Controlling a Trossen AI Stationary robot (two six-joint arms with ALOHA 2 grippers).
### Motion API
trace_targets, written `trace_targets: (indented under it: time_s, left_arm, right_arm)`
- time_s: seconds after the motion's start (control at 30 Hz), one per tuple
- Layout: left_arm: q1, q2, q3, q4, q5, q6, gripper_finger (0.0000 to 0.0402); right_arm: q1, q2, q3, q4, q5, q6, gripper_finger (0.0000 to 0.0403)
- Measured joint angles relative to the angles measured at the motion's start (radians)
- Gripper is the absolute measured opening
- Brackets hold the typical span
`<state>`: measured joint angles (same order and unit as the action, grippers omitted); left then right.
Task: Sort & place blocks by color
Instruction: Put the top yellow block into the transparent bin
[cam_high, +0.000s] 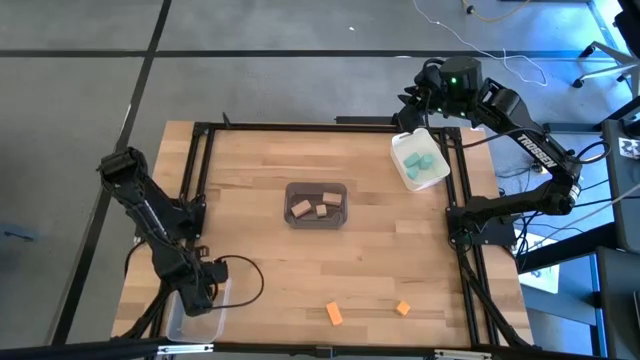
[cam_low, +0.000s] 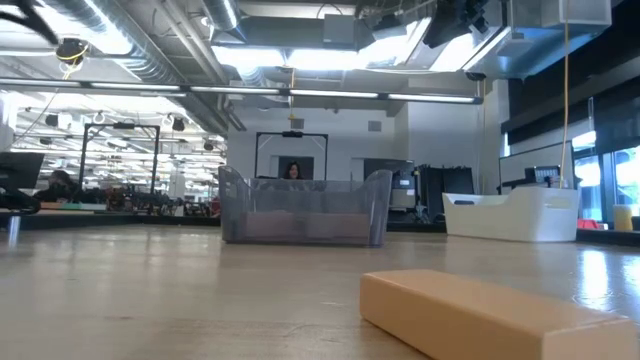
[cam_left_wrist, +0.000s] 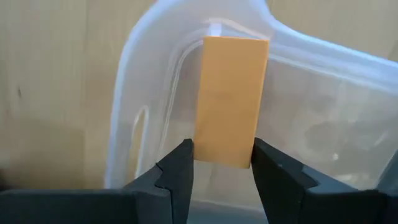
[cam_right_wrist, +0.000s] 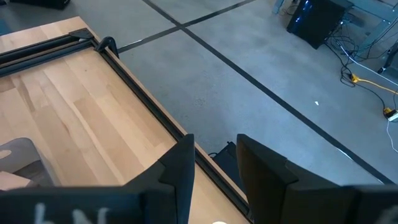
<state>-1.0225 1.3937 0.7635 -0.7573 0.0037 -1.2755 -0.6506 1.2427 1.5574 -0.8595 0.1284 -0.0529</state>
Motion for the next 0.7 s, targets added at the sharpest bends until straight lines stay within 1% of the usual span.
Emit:
trace_targets:
  time_s: [0.1,0.2,0.3,0.37,0.53,0.7]
  left_arm:
    - [0.000,0.000,0.000,0.010,-0.041,-0.009,0.0146]
    - [0.015,0.000,0.000,0.002,-0.039,-0.017,0.0146]
    - [0.030,0.000,0.000,0.001,-0.038,-0.070,0.0146]
    - [0.031,0.000,0.000,0.001,-0.038,-0.076,0.0147]
    - [0.032,0.011,0.000,0.003,-0.029,-0.083,0.0148]
    - [0.033,0.066,0.001,-0.022,0.011,-0.106,0.0148]
  right_arm:
    - [0.000,0.000,0.000,0.000,0.000,0.000,0.0120]
    - [0.000,0.000,0.000,-0.001,0.000,0.005,0.0120]
    - [0.000,0.000,0.000,-0.001,-0.001,0.033,0.0120]
    - [0.000,0.000,0.000,-0.004,-0.001,0.048,0.0120]
    - [0.000,0.000,0.000,-0.026,-0.001,0.048,0.0120]
    - [0.000,0.000,0.000,-0.061,0.000,0.049,0.0120]
